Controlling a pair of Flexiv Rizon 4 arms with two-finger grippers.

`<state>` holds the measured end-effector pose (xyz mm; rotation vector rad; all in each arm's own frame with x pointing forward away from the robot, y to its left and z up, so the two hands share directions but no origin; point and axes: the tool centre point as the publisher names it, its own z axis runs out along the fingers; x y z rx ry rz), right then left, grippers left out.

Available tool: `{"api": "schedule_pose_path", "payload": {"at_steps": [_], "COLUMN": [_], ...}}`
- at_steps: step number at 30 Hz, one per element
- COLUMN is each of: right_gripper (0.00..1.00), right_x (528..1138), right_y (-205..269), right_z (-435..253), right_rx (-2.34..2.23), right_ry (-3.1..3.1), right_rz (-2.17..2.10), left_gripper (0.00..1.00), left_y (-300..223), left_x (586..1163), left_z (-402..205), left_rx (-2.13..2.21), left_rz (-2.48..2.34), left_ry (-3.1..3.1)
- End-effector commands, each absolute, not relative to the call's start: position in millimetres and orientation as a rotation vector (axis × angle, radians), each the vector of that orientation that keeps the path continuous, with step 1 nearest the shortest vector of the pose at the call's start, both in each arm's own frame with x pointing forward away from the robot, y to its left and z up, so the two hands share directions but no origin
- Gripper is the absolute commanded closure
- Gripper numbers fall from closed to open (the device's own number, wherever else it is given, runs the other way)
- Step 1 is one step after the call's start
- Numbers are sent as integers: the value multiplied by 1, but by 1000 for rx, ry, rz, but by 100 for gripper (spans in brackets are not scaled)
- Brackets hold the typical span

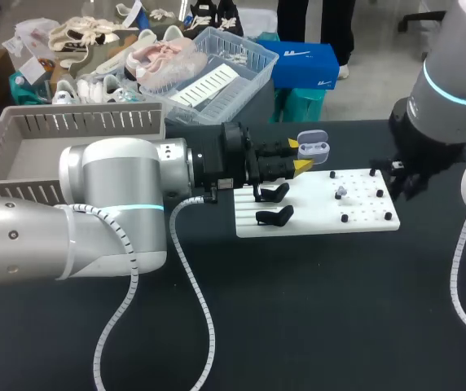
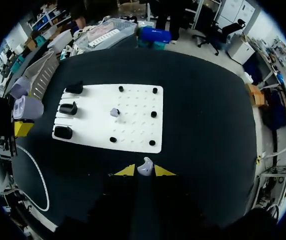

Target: Pick up each earbud case from the left stands, insert the matching earbuds, close the lid, and place the case in the box.

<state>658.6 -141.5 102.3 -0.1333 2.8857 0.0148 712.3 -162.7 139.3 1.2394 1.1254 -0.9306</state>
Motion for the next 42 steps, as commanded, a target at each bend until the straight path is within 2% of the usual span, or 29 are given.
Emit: {"api": "schedule_pose_path", "payload": {"at_steps": [1,12,20,23,42], "right_gripper": [100,100,100,100,100], "right_x": [640,620,615,616,656], "right_y": [-133,-102,-86,-80,-27], "right_z": [120,147,171,180,220], "right_rx": [-46,203,374,398,439], "right_ry": [2897,2959,2943,2934,2902], "right_rz": [-79,-131,42,115,-109], "left_gripper": [100,100,100,100,100], "left_y": [-163,-163,-163,-163,-163], "left_x": [712,712,712,712,712], "left_z": [139,139,139,139,139], "left_rx": [1236,1236,1236,1236,1236], "left_rz": [-928,-928,-928,-928,-928], "left_ry": [1124,1124,1124,1124,1124]}}
